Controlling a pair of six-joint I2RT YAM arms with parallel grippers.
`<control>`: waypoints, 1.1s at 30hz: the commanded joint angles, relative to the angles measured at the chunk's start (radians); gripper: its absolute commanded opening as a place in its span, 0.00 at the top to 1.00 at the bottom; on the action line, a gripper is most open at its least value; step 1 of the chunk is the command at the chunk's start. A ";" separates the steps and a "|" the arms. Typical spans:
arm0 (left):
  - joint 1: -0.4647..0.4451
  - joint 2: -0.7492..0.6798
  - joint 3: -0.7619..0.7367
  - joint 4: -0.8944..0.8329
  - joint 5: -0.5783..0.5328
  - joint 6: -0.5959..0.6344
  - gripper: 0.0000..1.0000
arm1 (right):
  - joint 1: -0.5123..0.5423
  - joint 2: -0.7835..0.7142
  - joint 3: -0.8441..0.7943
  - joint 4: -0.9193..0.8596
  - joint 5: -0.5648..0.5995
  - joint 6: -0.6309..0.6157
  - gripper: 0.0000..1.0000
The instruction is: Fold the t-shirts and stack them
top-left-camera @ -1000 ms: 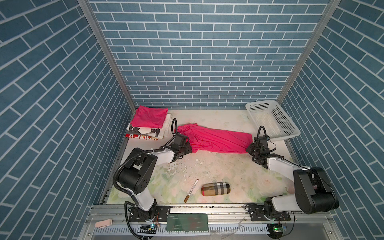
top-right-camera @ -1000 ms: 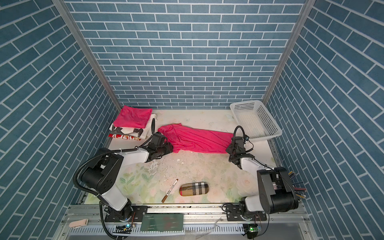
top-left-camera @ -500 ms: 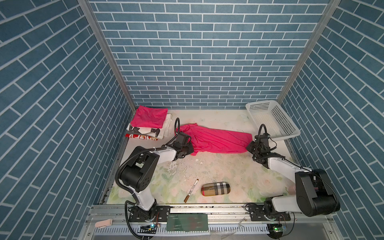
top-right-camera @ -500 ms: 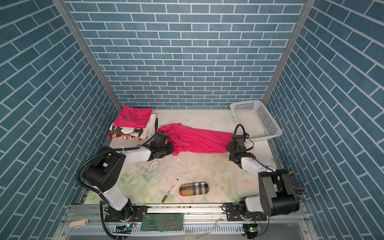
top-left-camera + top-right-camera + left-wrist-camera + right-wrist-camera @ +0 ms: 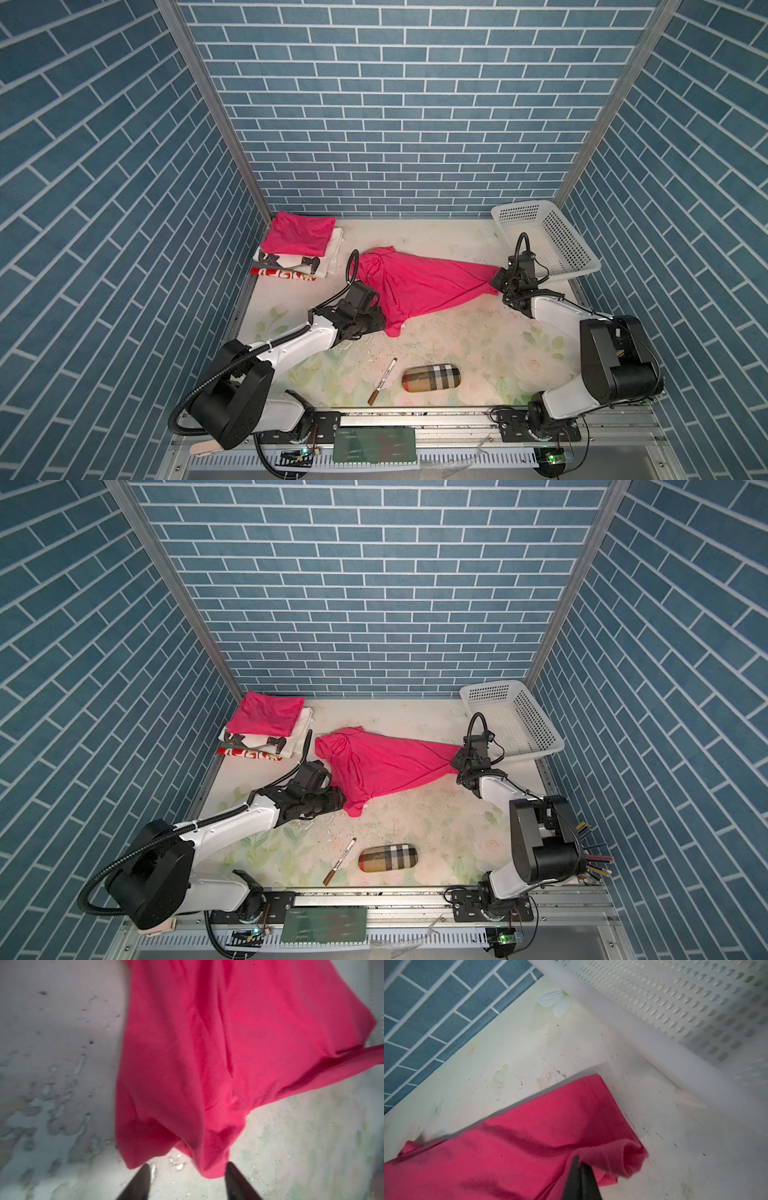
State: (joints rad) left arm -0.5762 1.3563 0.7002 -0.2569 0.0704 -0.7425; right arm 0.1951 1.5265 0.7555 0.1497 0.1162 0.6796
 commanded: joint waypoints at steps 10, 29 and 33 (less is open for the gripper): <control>0.076 0.293 0.257 0.133 0.009 0.029 0.11 | -0.002 -0.055 -0.017 -0.013 -0.028 -0.048 0.89; 0.227 0.584 0.376 0.148 -0.066 0.064 0.11 | -0.002 -0.001 0.007 -0.004 -0.041 -0.090 0.86; 0.261 0.626 0.419 0.141 -0.078 0.088 0.12 | 0.000 0.069 0.063 -0.011 -0.055 -0.104 0.85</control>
State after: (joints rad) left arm -0.3363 1.9091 1.1172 -0.0399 0.0334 -0.6739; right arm 0.1951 1.5547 0.7673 0.1417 0.0727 0.6186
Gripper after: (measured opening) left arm 0.885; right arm 0.147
